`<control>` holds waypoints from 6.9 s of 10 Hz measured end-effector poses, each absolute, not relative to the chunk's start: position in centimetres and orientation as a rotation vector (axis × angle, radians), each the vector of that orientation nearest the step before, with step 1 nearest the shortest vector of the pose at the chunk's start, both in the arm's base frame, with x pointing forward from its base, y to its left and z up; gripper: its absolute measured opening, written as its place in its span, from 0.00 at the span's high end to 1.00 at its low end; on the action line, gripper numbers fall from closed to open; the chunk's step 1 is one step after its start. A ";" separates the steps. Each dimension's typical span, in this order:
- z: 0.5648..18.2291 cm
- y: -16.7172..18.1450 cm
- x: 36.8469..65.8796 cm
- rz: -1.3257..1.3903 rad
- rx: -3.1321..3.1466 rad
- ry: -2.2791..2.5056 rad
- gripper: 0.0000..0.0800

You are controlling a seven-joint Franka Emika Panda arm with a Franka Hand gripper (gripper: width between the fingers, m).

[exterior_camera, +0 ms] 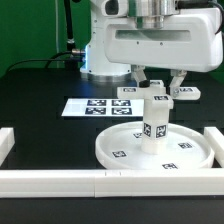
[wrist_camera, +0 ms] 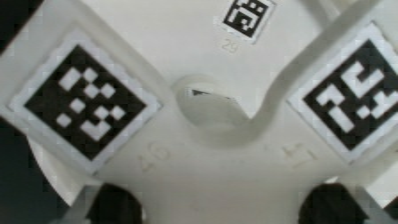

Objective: Assemble round table

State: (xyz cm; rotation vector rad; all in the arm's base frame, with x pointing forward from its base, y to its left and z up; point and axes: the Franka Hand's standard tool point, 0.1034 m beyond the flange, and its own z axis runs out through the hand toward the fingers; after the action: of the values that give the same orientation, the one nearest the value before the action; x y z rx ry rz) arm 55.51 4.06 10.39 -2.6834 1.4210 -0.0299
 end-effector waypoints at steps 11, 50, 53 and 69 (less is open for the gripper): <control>12.4 4.5 55.8 0.008 -2.040 2.106 0.20; 10.7 4.0 56.0 0.009 -2.471 -1.923 0.19; 10.7 3.8 56.0 0.011 -2.475 -1.918 0.19; 10.7 2.5 55.9 0.026 -2.797 -1.408 0.47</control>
Offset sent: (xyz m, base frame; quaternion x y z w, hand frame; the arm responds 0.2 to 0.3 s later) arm -0.0112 0.0005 -0.0135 -0.0190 -0.0045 0.2362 0.9715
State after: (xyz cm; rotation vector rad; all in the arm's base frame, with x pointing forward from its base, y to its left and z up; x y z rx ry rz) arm 55.93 2.48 10.74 -2.7970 -1.4079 0.0258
